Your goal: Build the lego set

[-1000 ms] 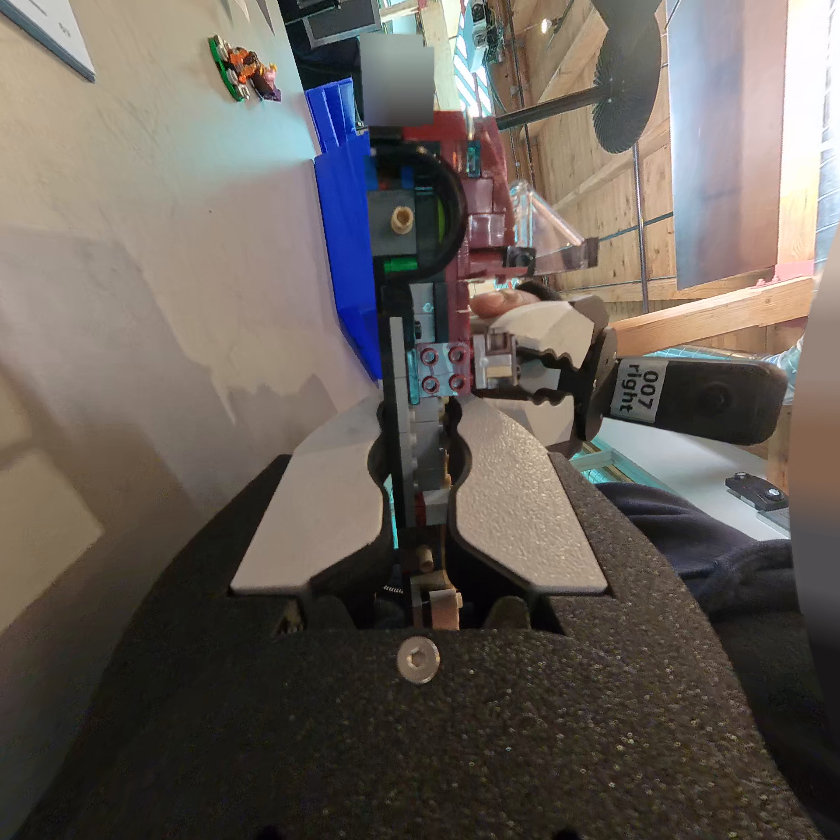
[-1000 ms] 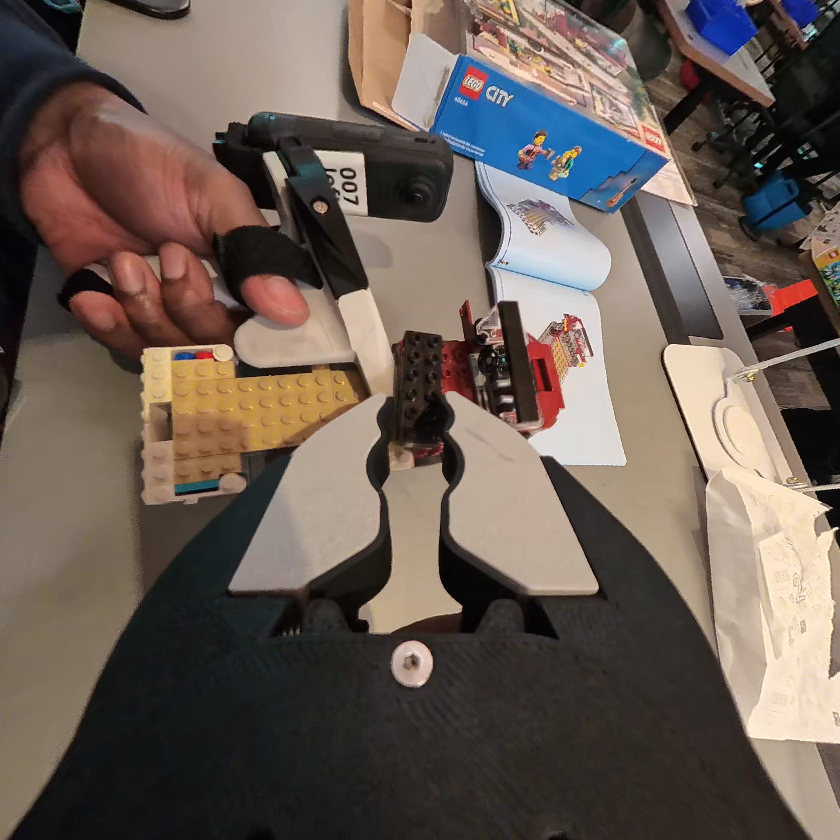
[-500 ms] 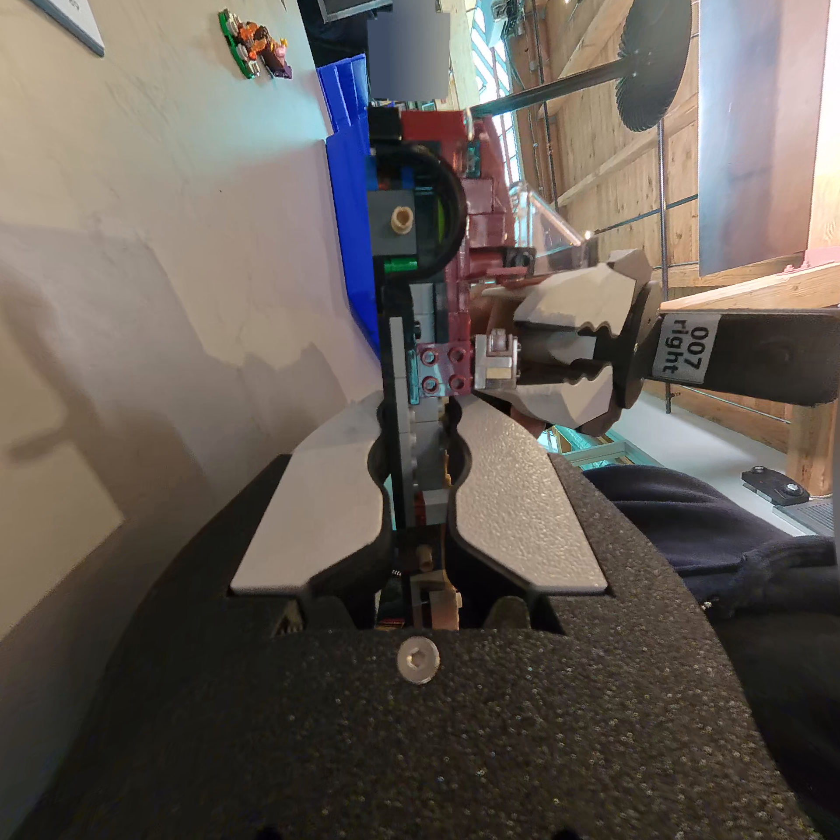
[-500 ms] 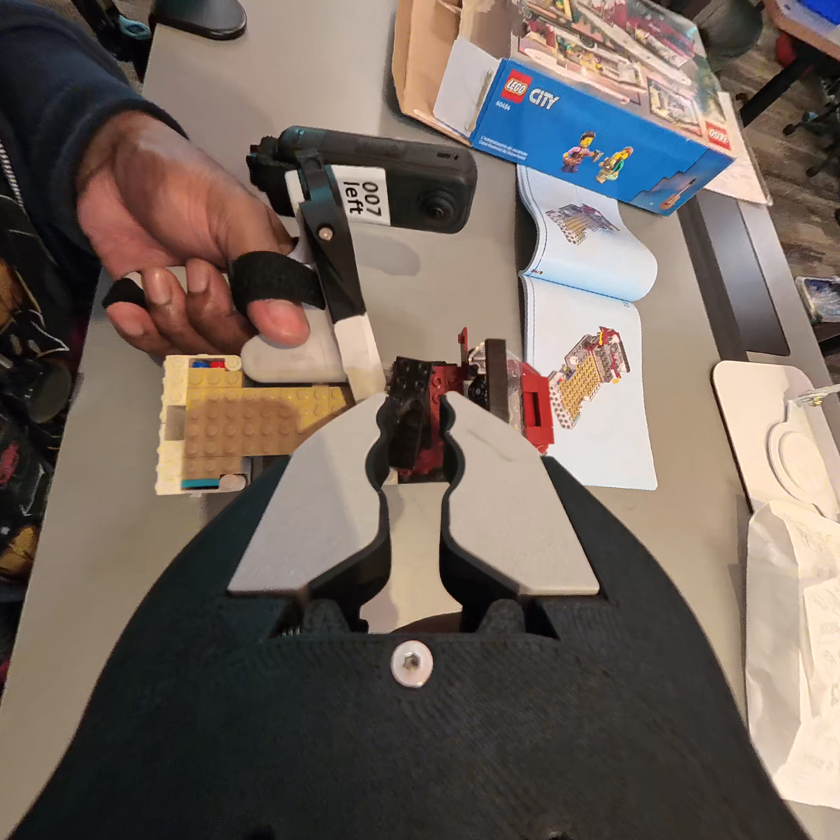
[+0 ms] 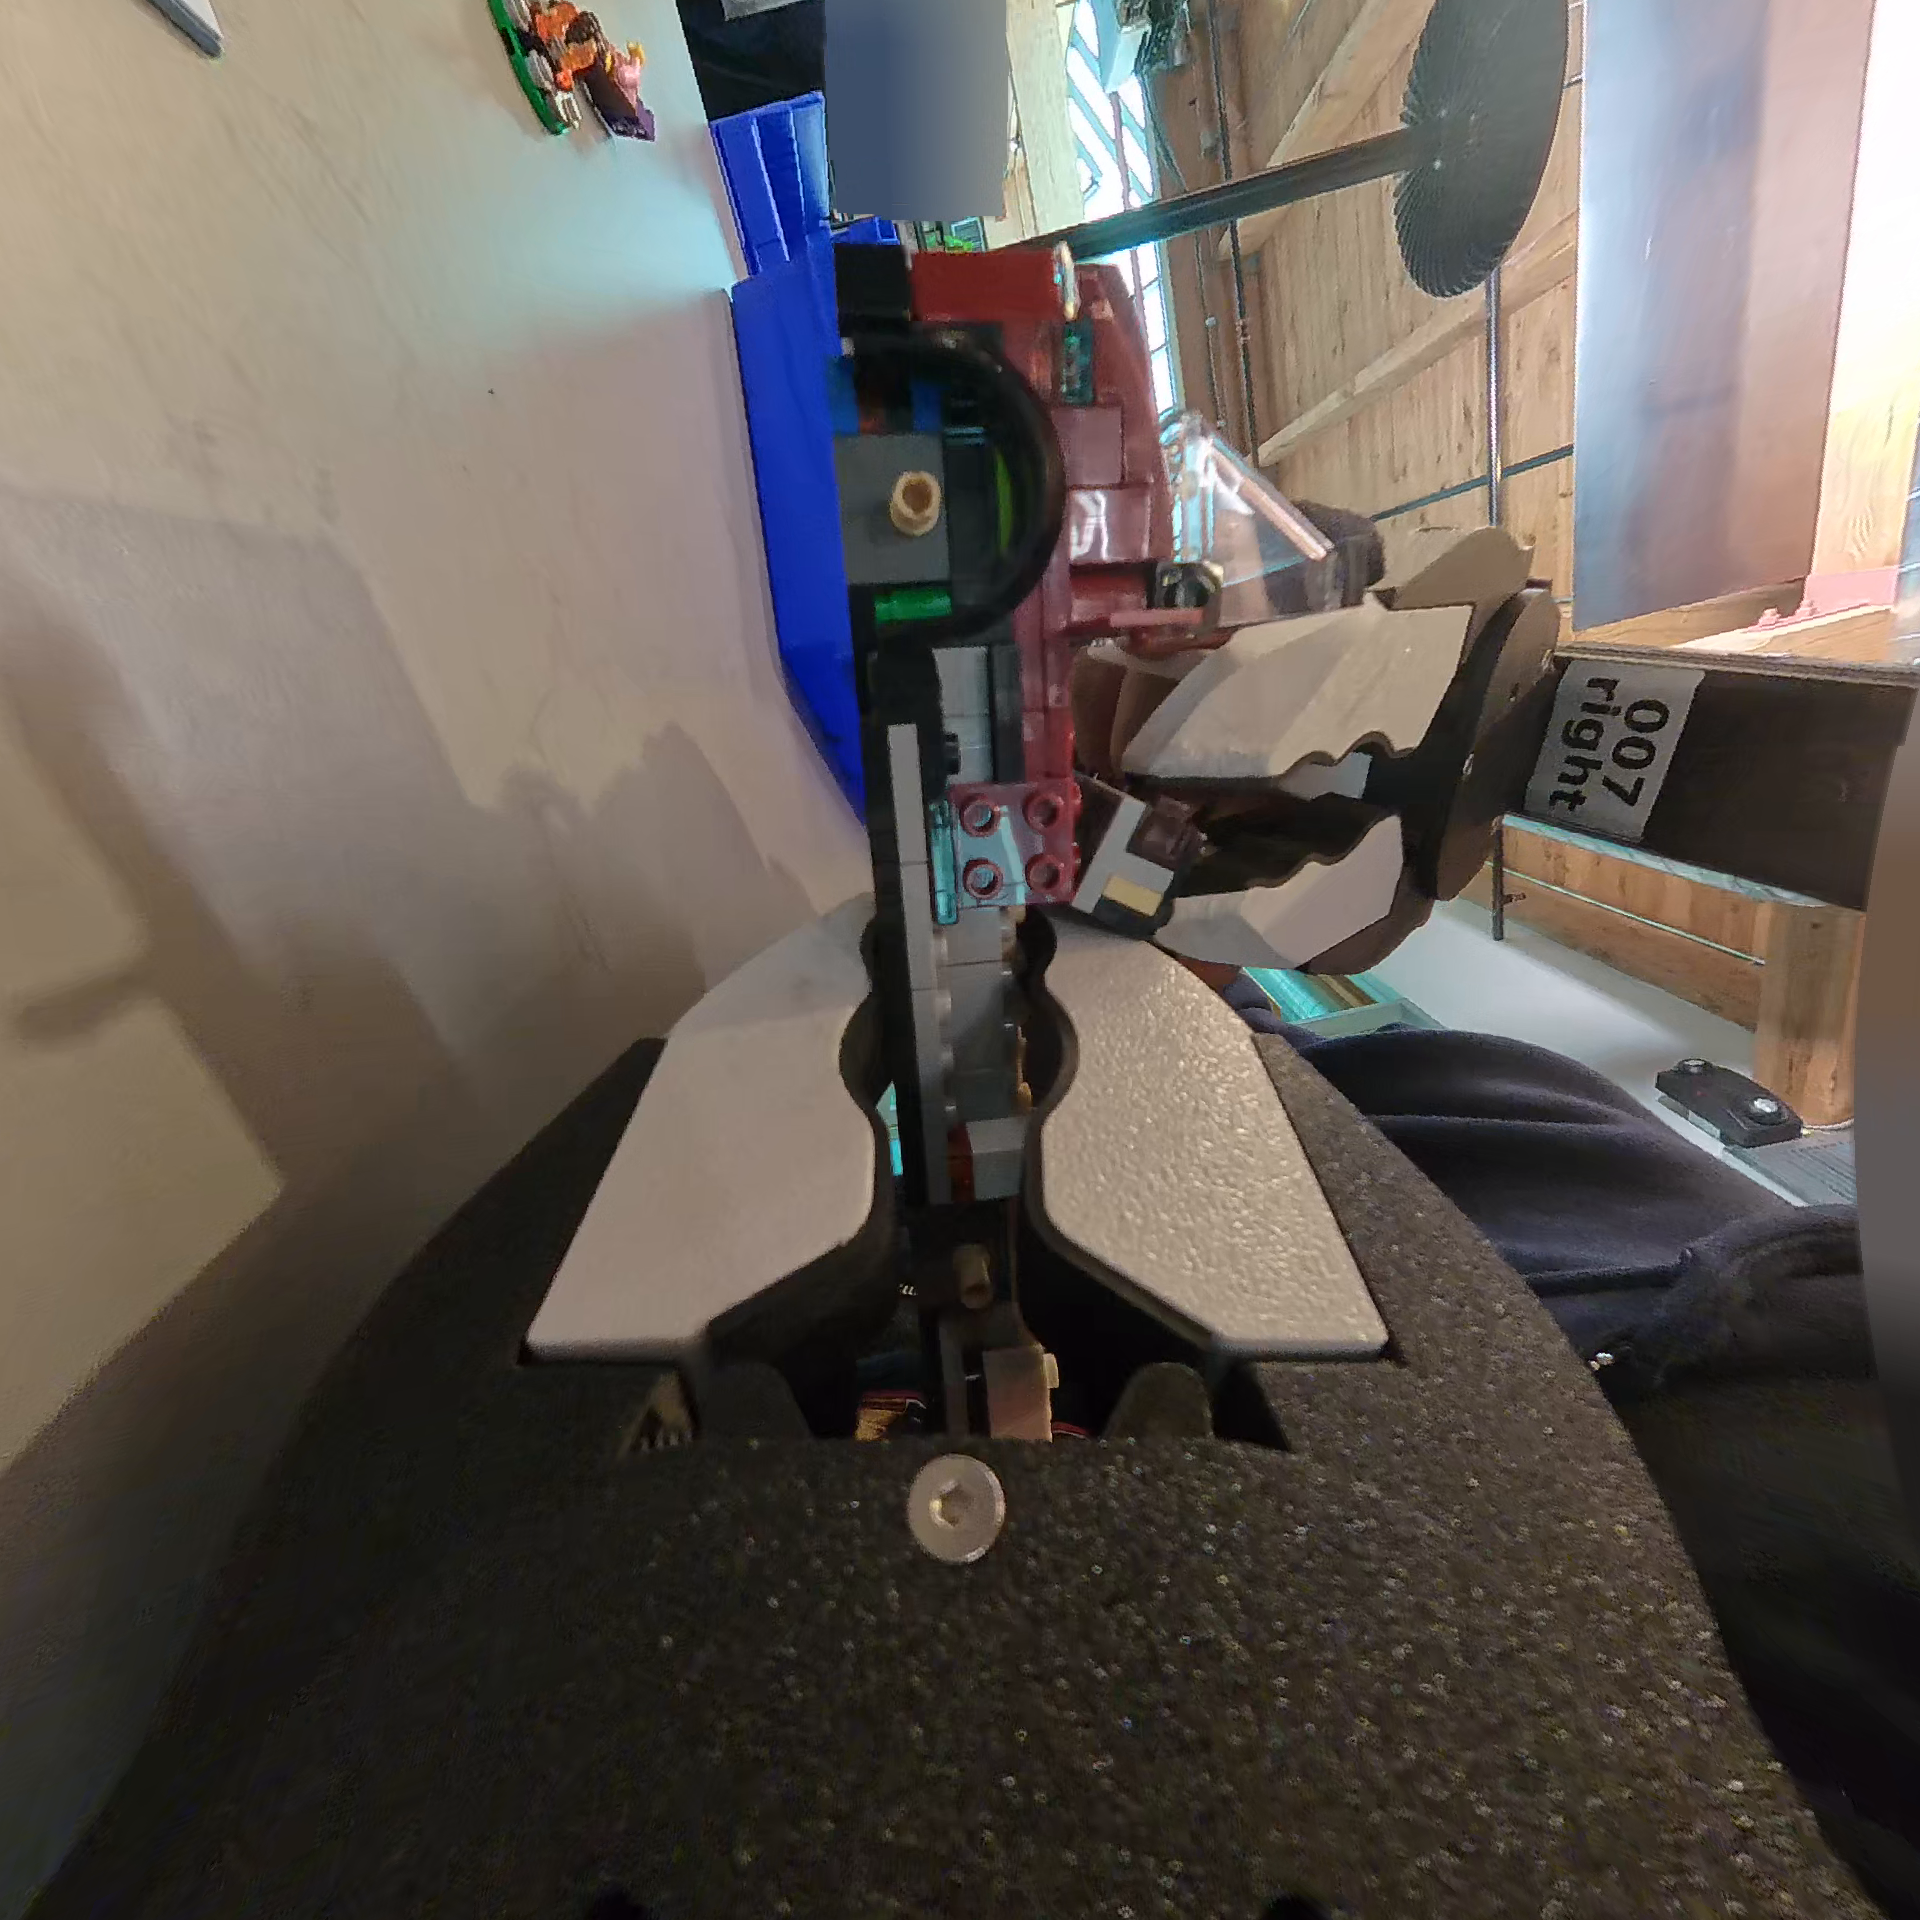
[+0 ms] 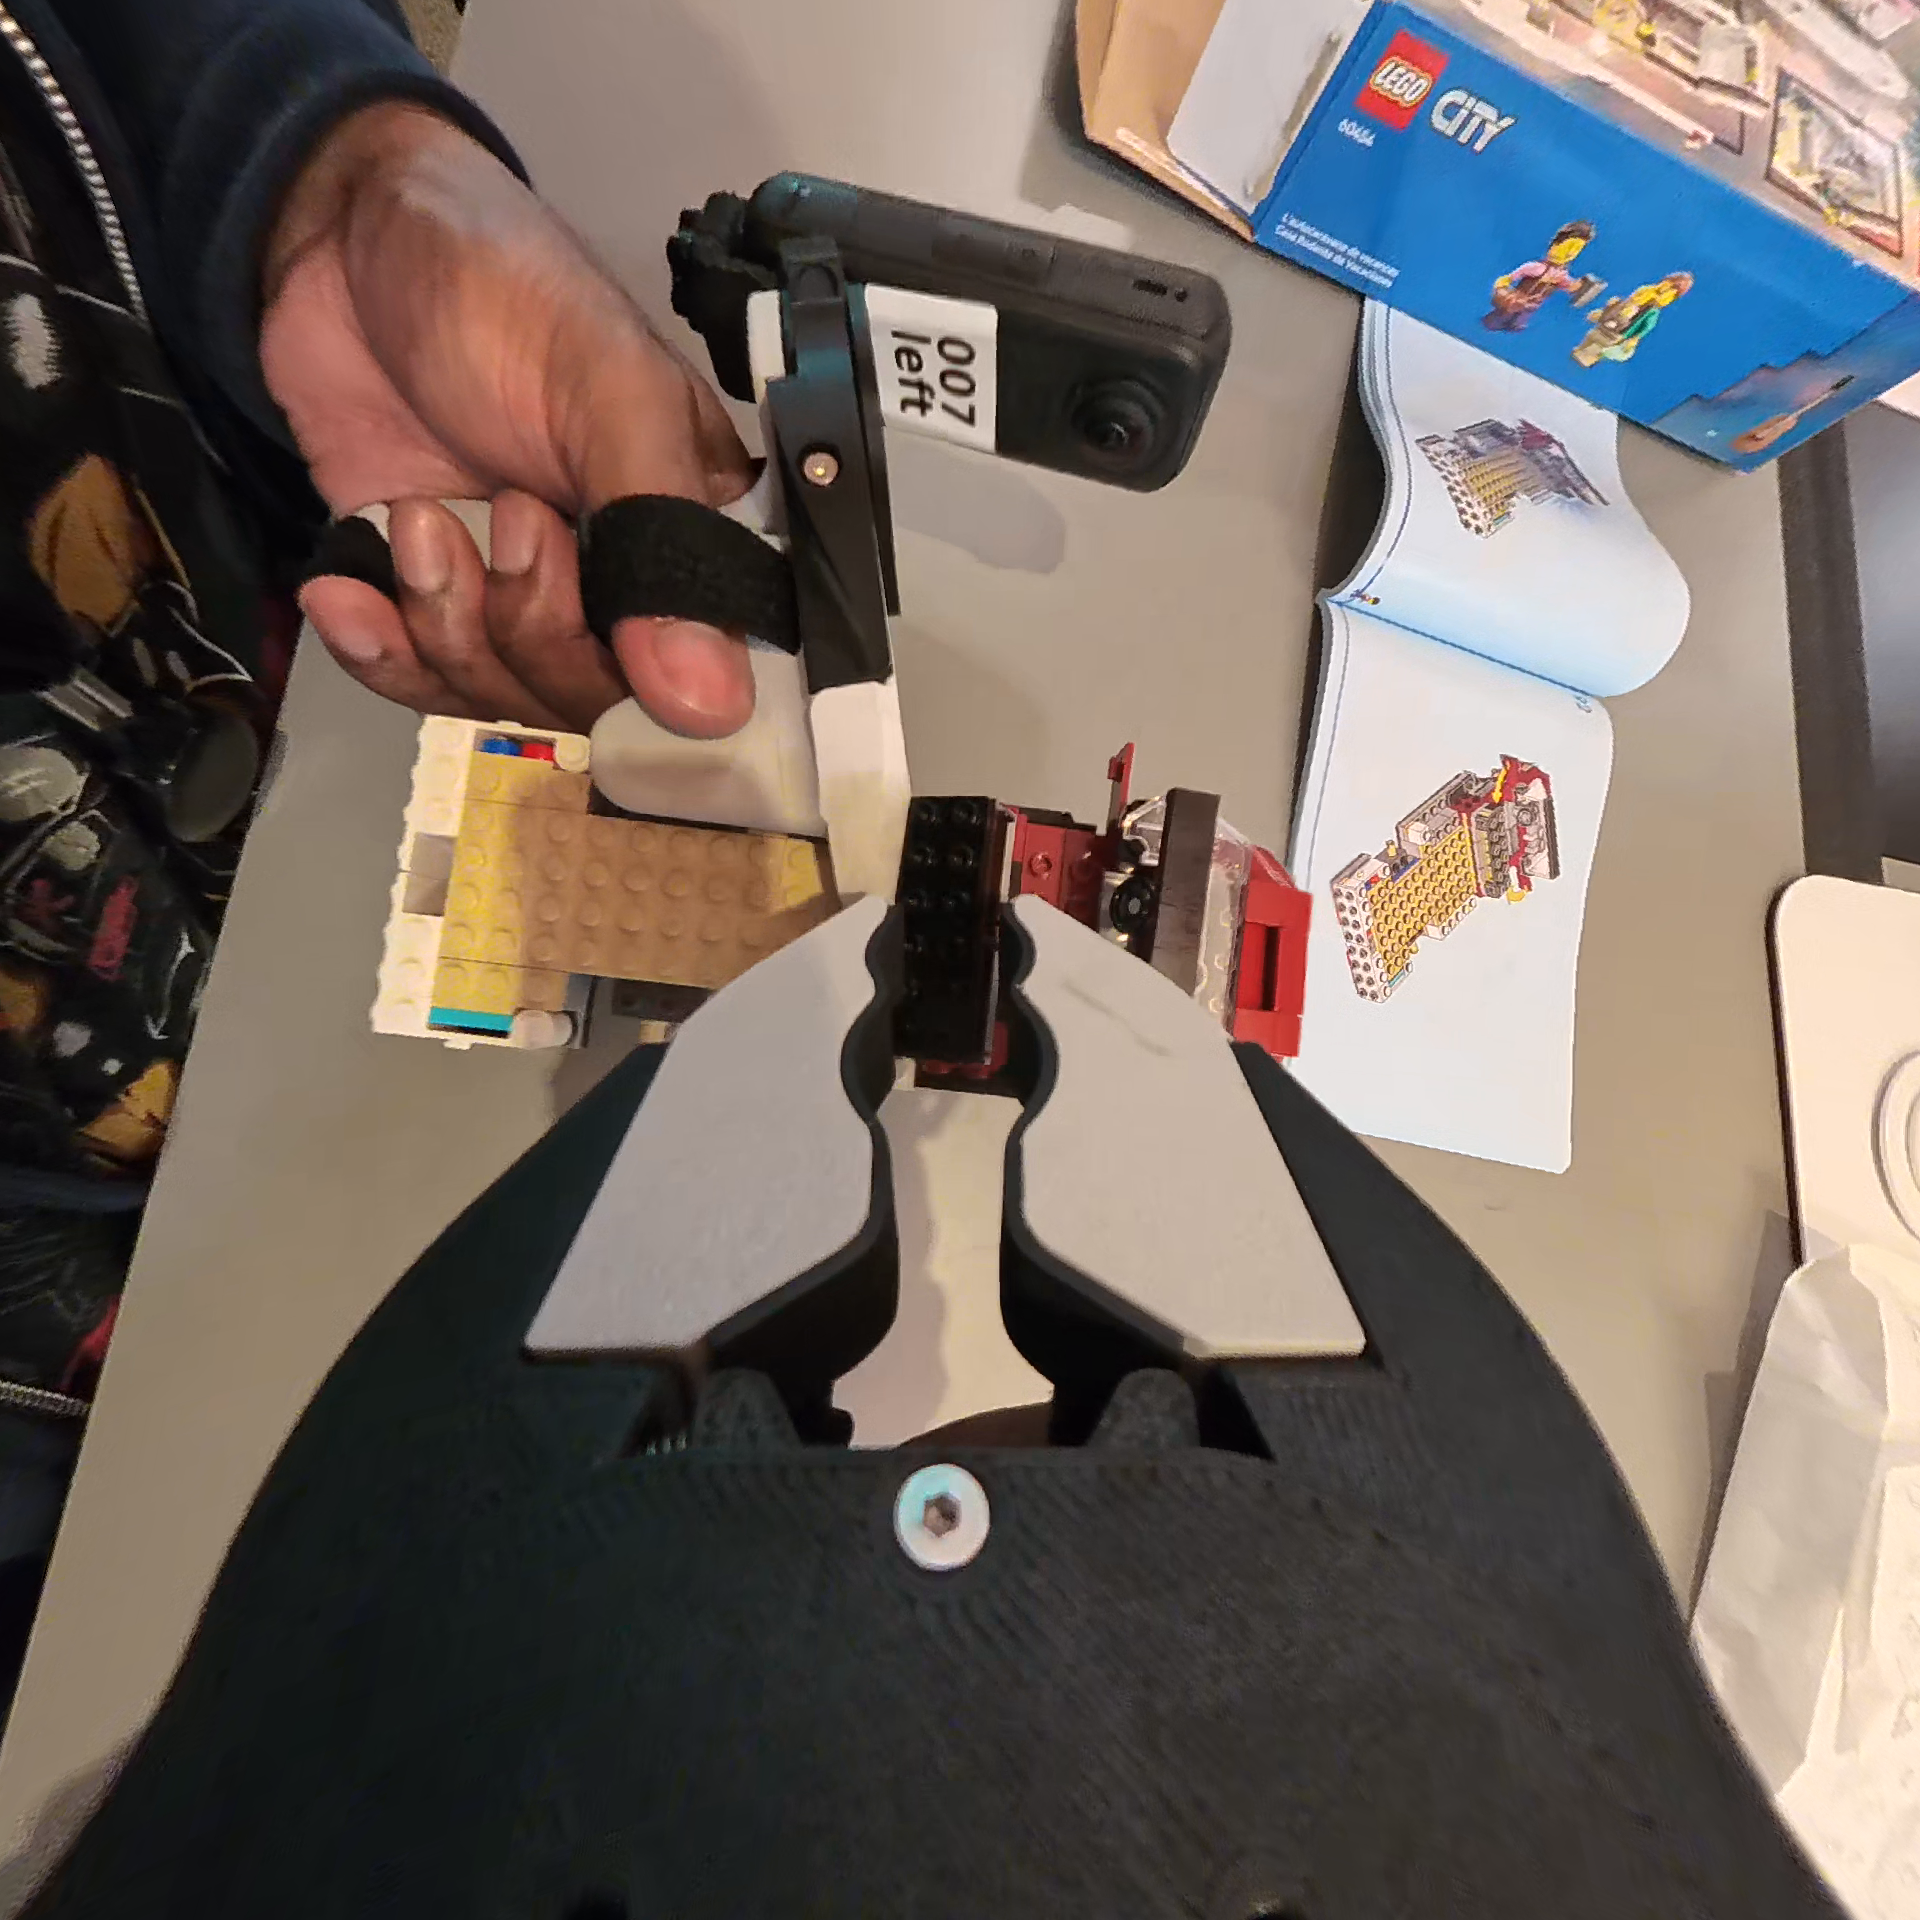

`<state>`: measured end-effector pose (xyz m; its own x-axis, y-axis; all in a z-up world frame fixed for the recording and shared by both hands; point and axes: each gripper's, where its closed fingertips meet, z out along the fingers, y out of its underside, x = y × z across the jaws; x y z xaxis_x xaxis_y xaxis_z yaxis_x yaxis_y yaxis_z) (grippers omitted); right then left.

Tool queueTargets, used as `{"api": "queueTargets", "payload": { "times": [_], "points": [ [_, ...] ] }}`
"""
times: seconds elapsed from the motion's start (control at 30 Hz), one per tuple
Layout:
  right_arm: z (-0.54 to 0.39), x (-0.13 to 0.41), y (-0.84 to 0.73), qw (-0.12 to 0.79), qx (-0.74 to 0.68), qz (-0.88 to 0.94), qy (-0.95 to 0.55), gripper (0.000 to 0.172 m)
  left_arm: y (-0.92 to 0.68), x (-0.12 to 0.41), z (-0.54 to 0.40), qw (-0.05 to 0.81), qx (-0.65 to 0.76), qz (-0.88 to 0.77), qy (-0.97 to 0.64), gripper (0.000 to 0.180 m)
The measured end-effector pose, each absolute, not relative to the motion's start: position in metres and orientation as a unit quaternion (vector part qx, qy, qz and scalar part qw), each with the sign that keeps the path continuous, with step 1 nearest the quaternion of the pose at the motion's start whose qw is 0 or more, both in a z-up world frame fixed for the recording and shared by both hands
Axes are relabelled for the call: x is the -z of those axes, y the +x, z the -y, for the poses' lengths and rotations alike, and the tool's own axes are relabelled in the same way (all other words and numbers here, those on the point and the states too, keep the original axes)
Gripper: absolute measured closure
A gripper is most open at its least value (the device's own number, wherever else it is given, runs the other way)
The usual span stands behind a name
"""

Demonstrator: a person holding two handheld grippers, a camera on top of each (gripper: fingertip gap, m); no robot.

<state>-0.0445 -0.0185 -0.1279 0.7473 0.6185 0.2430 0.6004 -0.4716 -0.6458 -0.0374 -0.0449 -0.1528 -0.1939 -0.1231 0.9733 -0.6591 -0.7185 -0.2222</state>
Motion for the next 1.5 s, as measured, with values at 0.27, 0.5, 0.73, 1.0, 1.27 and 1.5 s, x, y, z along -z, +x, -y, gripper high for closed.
{"api": "queueTargets", "payload": {
  "times": [0.27, 0.5, 0.73, 1.0, 1.27, 1.5],
  "points": [
    [0.016, 0.123, -0.041, 0.382, -0.007, 0.342, -0.858, 0.155, -0.039, 0.155, 0.044, 0.197, -0.702, 0.315, 0.607, 0.16],
    [0.019, 0.123, -0.047, 0.382, -0.009, 0.326, -0.865, 0.153, -0.038, 0.155, 0.045, 0.197, -0.702, 0.312, 0.609, 0.16],
    [0.017, 0.132, -0.042, 0.374, -0.006, 0.285, -0.883, 0.156, -0.039, 0.156, 0.045, 0.185, -0.7, 0.313, 0.615, 0.16],
    [0.019, 0.136, -0.04, 0.36, -0.005, 0.275, -0.891, 0.156, -0.039, 0.161, 0.047, 0.17, -0.689, 0.324, 0.625, 0.159],
    [0.017, 0.134, -0.037, 0.356, 0.009, 0.275, -0.893, 0.157, -0.037, 0.161, 0.042, 0.105, -0.669, 0.368, 0.637, 0.159],
    [0.017, 0.137, -0.034, 0.35, 0.013, 0.276, -0.895, 0.157, -0.035, 0.164, 0.042, 0.077, -0.655, 0.397, 0.639, 0.158]
  ]
}}
